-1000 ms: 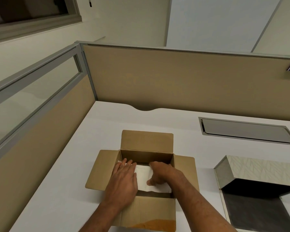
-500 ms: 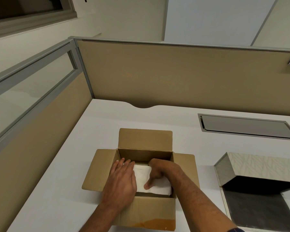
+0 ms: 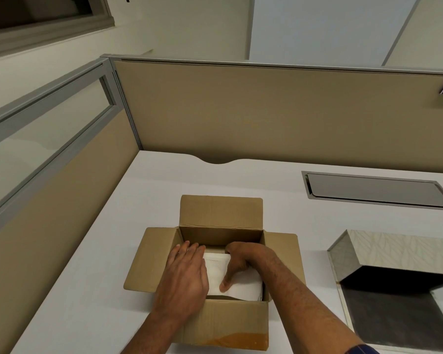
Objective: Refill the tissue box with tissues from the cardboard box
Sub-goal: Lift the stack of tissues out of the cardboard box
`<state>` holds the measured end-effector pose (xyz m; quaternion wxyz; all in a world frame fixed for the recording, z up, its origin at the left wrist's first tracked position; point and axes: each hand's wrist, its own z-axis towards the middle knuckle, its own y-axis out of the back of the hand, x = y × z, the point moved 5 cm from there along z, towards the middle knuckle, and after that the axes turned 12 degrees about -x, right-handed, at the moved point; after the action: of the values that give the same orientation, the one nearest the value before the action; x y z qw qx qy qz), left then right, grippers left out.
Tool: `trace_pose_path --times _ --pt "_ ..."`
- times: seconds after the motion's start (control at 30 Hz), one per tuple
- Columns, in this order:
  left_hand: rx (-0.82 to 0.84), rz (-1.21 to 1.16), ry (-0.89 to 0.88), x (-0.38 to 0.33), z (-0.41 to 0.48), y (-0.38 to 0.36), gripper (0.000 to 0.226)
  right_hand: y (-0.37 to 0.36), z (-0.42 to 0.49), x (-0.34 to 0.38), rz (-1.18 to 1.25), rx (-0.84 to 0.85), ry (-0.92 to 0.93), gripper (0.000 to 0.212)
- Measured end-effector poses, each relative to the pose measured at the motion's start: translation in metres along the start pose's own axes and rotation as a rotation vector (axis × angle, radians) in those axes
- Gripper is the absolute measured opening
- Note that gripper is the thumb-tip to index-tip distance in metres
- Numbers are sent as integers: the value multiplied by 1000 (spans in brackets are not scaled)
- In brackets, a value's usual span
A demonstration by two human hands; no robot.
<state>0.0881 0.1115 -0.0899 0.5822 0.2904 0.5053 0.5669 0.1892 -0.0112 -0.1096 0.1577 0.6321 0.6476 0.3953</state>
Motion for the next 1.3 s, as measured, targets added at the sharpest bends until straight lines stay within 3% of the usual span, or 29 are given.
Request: trace_pose_path --times 0.2,0.37,0.53,0.93,1.3 --pt "5 -23 6 0 -1 -2 58 2 2 1 -31 44 -11 96" --pt "-18 -2 1 1 0 -3 40 2 4 0 -25 55 10 88" --pt "-13 3 -5 0 1 -2 53 2 0 1 -18 56 48 88" --pt "-16 11 -8 0 0 -2 49 0 2 3 -59 93 44 97" --pt "-15 -17 4 0 2 0 56 2 0 3 -40 154 43 85"
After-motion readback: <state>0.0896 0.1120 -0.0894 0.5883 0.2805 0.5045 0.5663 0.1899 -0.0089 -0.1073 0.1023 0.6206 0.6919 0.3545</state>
